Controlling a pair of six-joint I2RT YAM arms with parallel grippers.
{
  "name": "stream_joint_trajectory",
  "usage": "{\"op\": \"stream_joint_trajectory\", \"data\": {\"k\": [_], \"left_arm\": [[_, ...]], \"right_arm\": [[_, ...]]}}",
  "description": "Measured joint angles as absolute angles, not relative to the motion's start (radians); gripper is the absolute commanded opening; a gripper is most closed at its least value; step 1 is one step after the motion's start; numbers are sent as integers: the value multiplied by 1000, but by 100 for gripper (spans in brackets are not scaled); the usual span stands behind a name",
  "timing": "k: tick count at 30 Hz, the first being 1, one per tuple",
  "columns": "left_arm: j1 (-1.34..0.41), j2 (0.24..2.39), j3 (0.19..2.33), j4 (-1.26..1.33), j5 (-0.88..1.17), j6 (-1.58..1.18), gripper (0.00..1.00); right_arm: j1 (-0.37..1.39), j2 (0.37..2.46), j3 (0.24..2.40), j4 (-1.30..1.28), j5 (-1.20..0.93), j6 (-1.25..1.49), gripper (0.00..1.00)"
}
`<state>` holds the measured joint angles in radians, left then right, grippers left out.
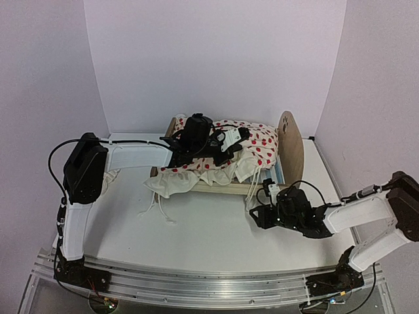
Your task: Set up the pet bed
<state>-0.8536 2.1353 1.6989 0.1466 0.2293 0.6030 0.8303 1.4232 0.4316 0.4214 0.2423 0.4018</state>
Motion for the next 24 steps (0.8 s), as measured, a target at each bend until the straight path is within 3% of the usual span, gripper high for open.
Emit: {"op": "stream_joint_trajectory", "data": {"k": [11, 13, 16, 18, 24], "left_arm": [[-854, 2135, 1699, 146, 233, 602, 0], [-854, 2135, 1699, 146, 233, 602, 0], [-854, 2135, 1699, 146, 233, 602, 0], [-854, 2135, 1699, 146, 233, 602, 0], [-854, 2135, 1699, 146, 233, 602, 0]], "right_arm": [[833, 1626, 444, 674, 300, 342, 44], [833, 1662, 462, 699, 309, 336, 38], [833, 1717, 490, 741, 327, 326, 14], [833, 1741, 501, 758, 339, 321, 5], [833, 1691, 463, 763, 376, 323, 1]]}}
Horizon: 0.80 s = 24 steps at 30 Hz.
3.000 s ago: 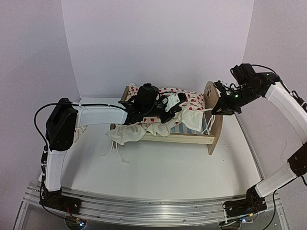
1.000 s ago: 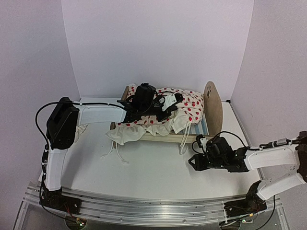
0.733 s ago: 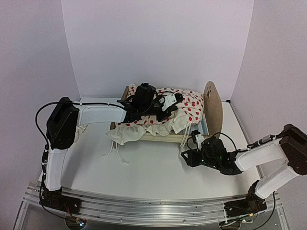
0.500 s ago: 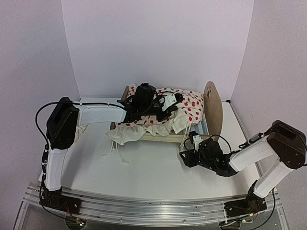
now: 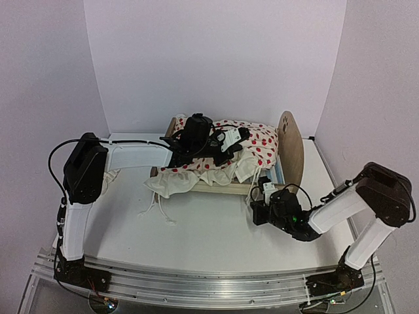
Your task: Set up the pet bed
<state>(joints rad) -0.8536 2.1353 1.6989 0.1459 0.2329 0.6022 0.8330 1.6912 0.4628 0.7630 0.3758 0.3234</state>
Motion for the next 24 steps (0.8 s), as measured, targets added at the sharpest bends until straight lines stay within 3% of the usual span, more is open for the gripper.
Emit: {"op": "stream_joint_trajectory", "data": {"k": [9, 17, 24], "left_arm": [[-854, 2135, 1699, 146, 237, 601, 0], [-853, 2135, 1699, 146, 251, 592, 0], [-852, 2135, 1699, 140, 282, 573, 0]], "right_arm": [[833, 1354, 443, 450, 414, 304, 0], [816, 1213, 794, -62, 512, 75, 0], [661, 1224, 949, -224, 555, -112, 0]]}}
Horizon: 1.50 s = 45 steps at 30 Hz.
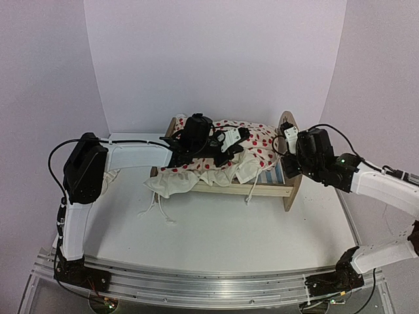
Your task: Set up the pet bed
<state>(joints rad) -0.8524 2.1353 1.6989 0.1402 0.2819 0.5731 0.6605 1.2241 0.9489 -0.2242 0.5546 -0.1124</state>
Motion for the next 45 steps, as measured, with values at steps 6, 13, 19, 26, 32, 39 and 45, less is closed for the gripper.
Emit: {"op": "stream_joint_trajectory", "data": {"k": [6, 13, 19, 26, 32, 39, 45], "left_arm": [[-853, 2135, 1699, 129, 297, 567, 0], [-860, 2135, 1699, 121, 314, 564, 0], [-869, 2135, 1699, 104, 333, 548, 0], [-885, 2143, 1706, 102, 357, 524, 0], [-899, 2188, 1750, 102, 368, 504, 0], [-915, 2221, 1782, 83, 378, 483, 2], [-922, 2276, 1870, -43, 403, 448, 56]], "right_arm": [[569, 1322, 950, -274, 506, -166, 0], [561, 1360, 948, -257, 474, -191, 1], [562, 1371, 924, -225, 466, -161, 39], [556, 1361, 903, -342, 459, -31, 54], [552, 1312, 971, -484, 411, 81, 66], [543, 1218, 1058, -546, 319, 179, 68], [544, 1160, 1055, -571, 246, 255, 69]]}}
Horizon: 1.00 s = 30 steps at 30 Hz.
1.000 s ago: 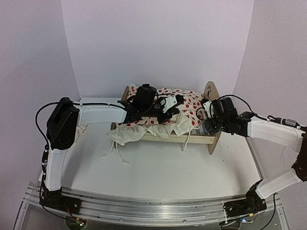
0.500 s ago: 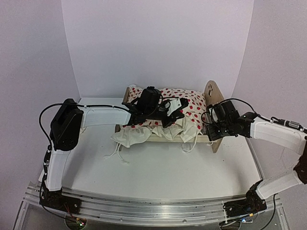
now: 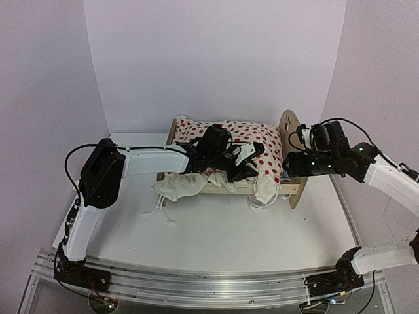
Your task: Set up the pet bed
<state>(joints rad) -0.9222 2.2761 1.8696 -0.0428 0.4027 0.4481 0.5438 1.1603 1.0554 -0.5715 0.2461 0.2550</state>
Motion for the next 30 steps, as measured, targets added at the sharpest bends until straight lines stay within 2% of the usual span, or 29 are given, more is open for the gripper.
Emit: {"op": "stream_joint_trajectory", "data": {"k": [3, 5, 6, 8, 9, 13, 17, 23, 25, 30], "left_arm": [[-923, 2275, 1911, -150, 423, 442, 64], [-923, 2270, 1953, -222, 441, 456, 64], [-923, 2263, 1972, -258, 450, 463, 61], [-922, 2226, 1974, -312, 468, 487, 48], [-922, 2198, 1963, -338, 471, 500, 47], [-922, 2065, 1835, -398, 445, 583, 56], [-924, 2041, 1808, -480, 391, 631, 63], [-924, 2119, 1819, -543, 321, 659, 64], [-924, 2166, 1835, -553, 308, 657, 62], [-925, 2239, 1879, -559, 293, 637, 41]], "right_arm": [[544, 1151, 1039, -584, 224, 290, 69], [544, 1148, 1026, -593, 216, 305, 69], [544, 1146, 1020, -598, 212, 312, 69], [543, 1142, 1010, -603, 209, 321, 69], [543, 1141, 1007, -605, 208, 324, 69], [543, 1134, 992, -607, 205, 337, 70], [543, 1116, 971, -608, 204, 346, 70], [544, 1091, 952, -608, 199, 362, 70], [544, 1087, 942, -608, 196, 368, 70], [544, 1076, 893, -608, 183, 393, 70]]}}
